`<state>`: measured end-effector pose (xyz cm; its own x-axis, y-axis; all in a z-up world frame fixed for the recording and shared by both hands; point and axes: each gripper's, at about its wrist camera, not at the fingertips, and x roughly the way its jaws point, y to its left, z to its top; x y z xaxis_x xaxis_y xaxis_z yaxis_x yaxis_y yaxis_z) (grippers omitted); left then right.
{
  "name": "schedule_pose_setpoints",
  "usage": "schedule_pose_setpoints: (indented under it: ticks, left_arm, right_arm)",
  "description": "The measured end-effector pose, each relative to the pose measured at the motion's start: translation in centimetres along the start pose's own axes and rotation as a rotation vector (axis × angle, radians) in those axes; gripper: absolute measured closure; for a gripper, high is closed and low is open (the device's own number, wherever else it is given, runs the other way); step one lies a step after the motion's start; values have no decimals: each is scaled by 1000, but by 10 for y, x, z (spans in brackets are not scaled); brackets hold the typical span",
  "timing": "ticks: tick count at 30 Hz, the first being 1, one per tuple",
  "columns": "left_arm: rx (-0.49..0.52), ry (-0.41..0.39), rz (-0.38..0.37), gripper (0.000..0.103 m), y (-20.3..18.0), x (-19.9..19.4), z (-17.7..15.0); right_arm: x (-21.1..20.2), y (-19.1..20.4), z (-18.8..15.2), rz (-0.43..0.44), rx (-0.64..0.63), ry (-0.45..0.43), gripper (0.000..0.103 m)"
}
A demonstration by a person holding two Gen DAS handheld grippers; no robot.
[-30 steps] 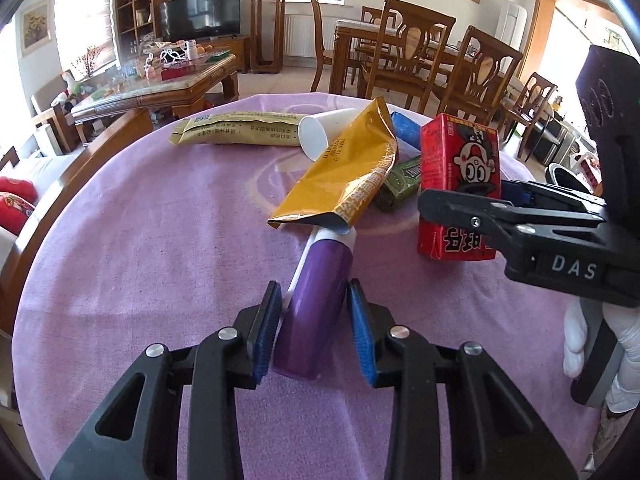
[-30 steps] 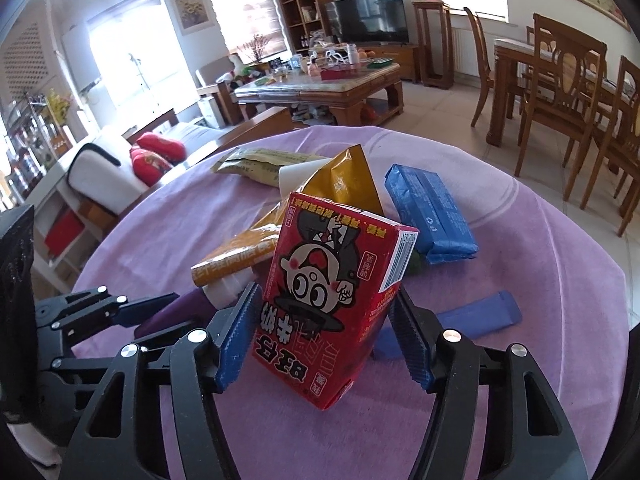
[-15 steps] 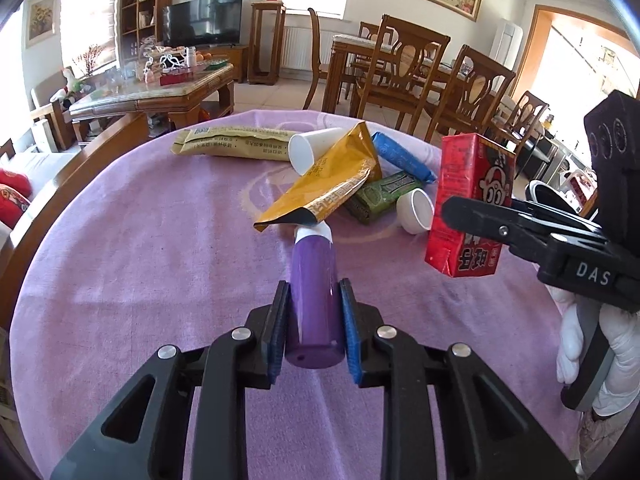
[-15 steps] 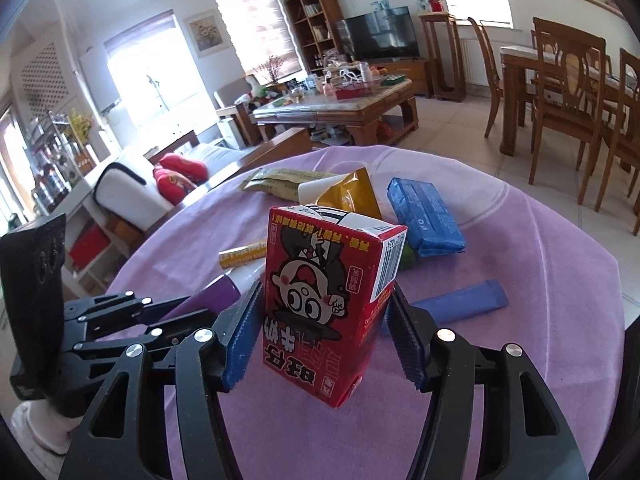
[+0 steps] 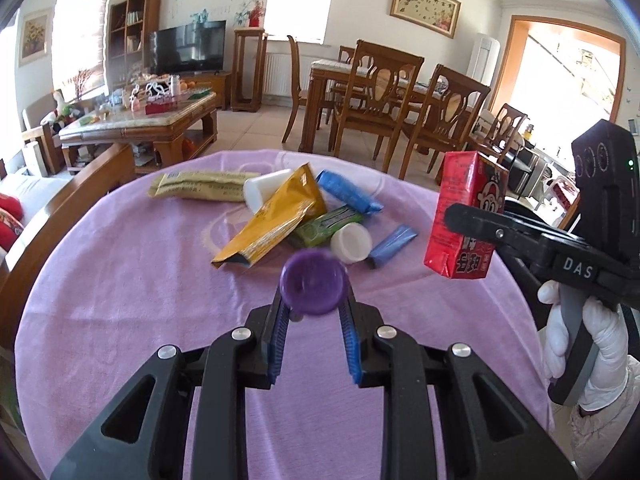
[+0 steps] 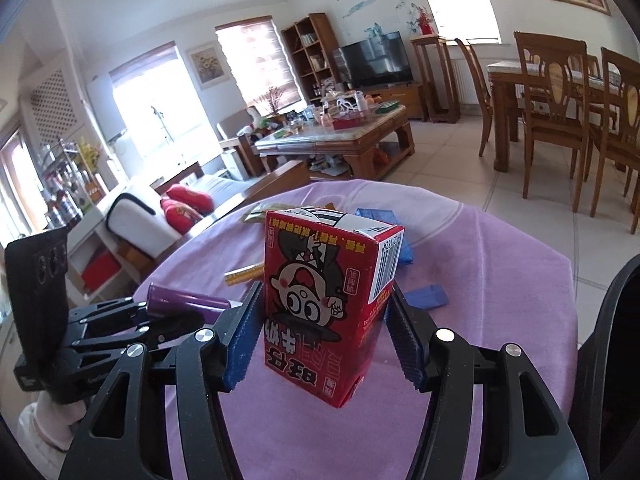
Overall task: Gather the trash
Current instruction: 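Carry the purple tube and red milk box over the black bin and open both tools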
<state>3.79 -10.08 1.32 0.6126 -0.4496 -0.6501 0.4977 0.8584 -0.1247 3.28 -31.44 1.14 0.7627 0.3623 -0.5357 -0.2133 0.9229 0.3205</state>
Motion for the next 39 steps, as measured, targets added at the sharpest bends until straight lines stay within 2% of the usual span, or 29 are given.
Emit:
schedule_pose_setpoints:
  ticks: [7, 15, 26, 33, 39]
  left_arm:
    - [43, -59, -49, 78, -37, -4, 18]
    - [131, -68, -138, 78, -96, 11, 31]
    - [261, -21, -307, 78, -189, 52, 43]
    - [309, -4, -386, 78, -243, 74, 40]
    - [330, 30, -425, 78, -275, 98, 35]
  right_arm:
    - [-41, -26, 2, -23, 17, -58, 44]
    - [-97, -82, -2, -102, 67, -122, 44]
    - [-171, -177, -30, -236, 194, -198, 44]
    - [-210, -228, -53, -312, 261, -222, 44]
    - [-222, -261, -70, -374, 305, -207, 44]
